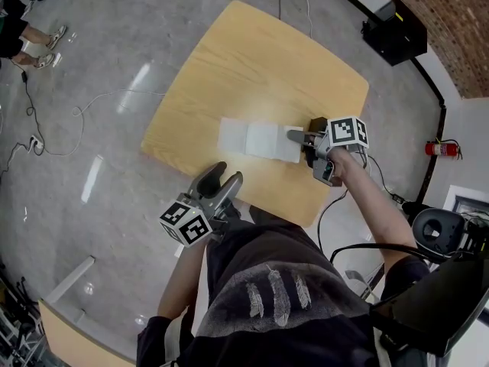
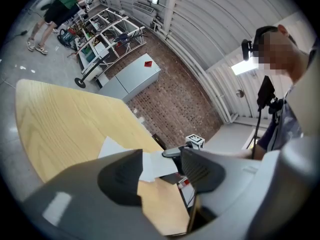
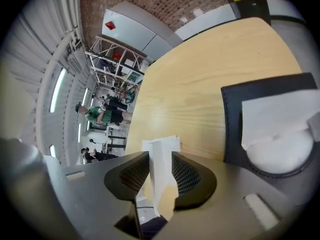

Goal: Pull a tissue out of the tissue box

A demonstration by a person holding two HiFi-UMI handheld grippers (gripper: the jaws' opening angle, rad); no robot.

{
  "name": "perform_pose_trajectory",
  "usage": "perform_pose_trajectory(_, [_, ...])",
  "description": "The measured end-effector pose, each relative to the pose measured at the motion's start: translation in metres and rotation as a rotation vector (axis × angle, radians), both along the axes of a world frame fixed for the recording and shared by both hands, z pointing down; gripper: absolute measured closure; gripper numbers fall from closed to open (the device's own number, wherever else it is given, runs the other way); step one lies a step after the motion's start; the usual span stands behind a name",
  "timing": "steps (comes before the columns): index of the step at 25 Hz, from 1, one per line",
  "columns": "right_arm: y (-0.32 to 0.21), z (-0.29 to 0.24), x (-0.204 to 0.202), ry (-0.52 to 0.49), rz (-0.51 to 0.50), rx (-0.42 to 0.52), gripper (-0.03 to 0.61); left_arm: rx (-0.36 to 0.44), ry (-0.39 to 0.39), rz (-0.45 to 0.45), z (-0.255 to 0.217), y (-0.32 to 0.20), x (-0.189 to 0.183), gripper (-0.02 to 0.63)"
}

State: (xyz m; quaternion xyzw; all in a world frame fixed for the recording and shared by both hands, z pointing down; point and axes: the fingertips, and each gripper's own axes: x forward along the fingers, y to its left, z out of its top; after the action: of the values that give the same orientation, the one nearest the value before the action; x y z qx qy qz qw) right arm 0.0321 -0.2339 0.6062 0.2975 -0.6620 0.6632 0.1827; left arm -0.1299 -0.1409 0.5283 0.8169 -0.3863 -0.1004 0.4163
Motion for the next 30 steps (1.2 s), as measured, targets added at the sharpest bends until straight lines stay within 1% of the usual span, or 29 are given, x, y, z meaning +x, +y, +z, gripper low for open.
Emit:
perform_pose_trajectory(1, [-0.001, 0.000, 0.000, 0.022, -0.016, 0.018, 0.443, 0.001, -0.005, 0.005, 0.001, 0.001, 0.000, 0.382])
perform_pose_trajectory(3, [0.000, -0.001, 0.001, 0.053, -0.049, 0.044, 0.410, -0.001, -0.014, 0.014, 0.002, 0.002, 0.001, 0.382])
perform_pose_trajectory(9, [0.000, 0.000, 0.008, 0.158, -0.129, 0.108, 0.407, -0.014, -0.021, 0.021, 0.006, 0.004, -0.006, 0.382])
perform_pose_trajectory(12, [0.000, -0.001, 0.011, 0.153, -0.116, 0.101, 0.407, -0.017, -0.018, 0.021, 0.007, 0.003, -0.006, 0.382])
perform_pose_trajectory(15, [0.001, 0.002, 0.018, 0.195, -0.127, 0.106, 0.429, -0.017, -0.020, 0.027, 0.009, 0.004, -0.006, 0.385])
perform_pose_trajectory(17, [0.001, 0.005, 0.019, 0.222, -0.138, 0.118, 0.410, -0.020, -0.024, 0.035, 0.011, 0.004, -0.003, 0.385])
perform_pose_trajectory(18, [0.001, 0.005, 0.018, 0.219, -0.141, 0.121, 0.402, -0.021, -0.025, 0.038, 0.011, 0.004, -0.001, 0.387])
perform_pose_trajectory(21, [0.001, 0.002, 0.007, 0.187, -0.146, 0.113, 0.337, -0.022, -0.028, 0.046, 0.009, 0.004, 0.009, 0.387])
perform_pose_trajectory(22, [0.001, 0.003, 0.006, 0.200, -0.150, 0.113, 0.338, -0.021, -0.030, 0.048, 0.007, 0.004, 0.012, 0.388])
perform_pose_trajectory(24, [0.001, 0.005, 0.010, 0.245, -0.162, 0.120, 0.362, -0.014, -0.037, 0.051, 0.004, 0.004, 0.015, 0.388])
perform_pose_trajectory(26, [0.002, 0.008, 0.015, 0.276, -0.175, 0.122, 0.357, -0.009, -0.048, 0.052, 0.004, 0.006, 0.015, 0.388])
perform_pose_trajectory(27, [0.002, 0.010, 0.017, 0.286, -0.179, 0.121, 0.338, -0.009, -0.053, 0.052, 0.005, 0.006, 0.014, 0.388])
perform_pose_trajectory(30, [0.005, 0.013, 0.022, 0.315, -0.210, 0.130, 0.238, -0.016, -0.059, 0.051, 0.010, 0.007, 0.009, 0.388])
